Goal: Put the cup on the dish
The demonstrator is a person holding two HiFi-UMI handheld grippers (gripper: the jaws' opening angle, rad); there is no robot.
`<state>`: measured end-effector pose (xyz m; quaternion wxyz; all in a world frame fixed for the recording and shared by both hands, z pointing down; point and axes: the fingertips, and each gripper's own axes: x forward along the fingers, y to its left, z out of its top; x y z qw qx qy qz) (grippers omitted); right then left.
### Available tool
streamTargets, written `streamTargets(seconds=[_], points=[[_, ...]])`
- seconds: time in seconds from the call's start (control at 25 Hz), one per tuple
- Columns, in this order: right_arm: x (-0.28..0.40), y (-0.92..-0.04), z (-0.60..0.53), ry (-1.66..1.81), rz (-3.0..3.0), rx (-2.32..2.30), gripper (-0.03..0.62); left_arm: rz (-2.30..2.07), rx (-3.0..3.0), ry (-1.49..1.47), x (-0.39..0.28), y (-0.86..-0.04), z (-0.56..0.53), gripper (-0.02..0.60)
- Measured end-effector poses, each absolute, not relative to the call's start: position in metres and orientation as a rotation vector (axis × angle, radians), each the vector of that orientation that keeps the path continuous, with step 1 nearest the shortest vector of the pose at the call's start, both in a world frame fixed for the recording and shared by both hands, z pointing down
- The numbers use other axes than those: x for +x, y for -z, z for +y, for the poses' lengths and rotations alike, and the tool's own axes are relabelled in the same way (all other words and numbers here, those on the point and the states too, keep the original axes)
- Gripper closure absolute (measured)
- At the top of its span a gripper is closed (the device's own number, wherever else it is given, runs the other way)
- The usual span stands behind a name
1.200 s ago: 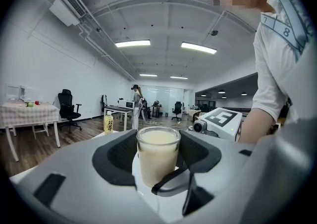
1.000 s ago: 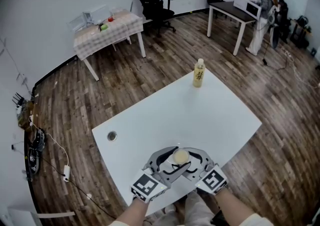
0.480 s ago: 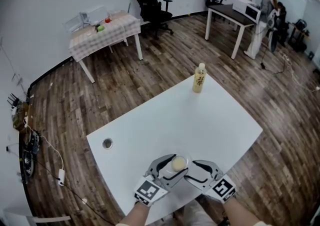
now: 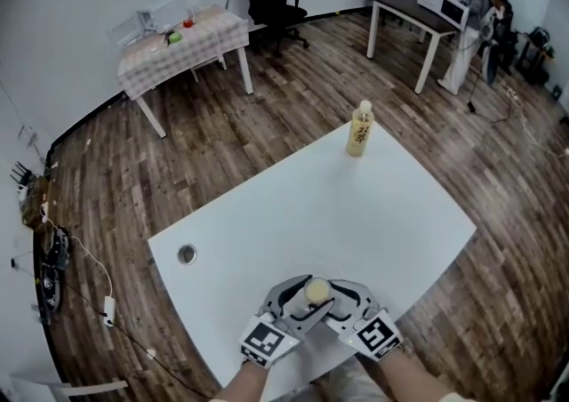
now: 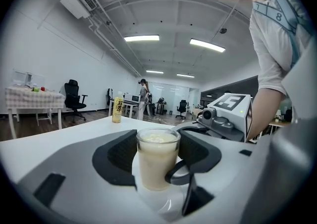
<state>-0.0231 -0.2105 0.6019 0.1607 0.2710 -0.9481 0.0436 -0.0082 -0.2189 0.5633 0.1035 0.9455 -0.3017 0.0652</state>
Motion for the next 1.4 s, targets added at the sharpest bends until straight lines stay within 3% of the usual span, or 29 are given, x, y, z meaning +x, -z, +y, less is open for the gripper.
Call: streamTargets(seconds=[1.4], points=[[-0.031, -0.667, -0.221, 0.063, -2.519, 0.717, 0.341, -0.885, 2.835, -0.350, -0.011, -0.626, -0.225, 0.315]])
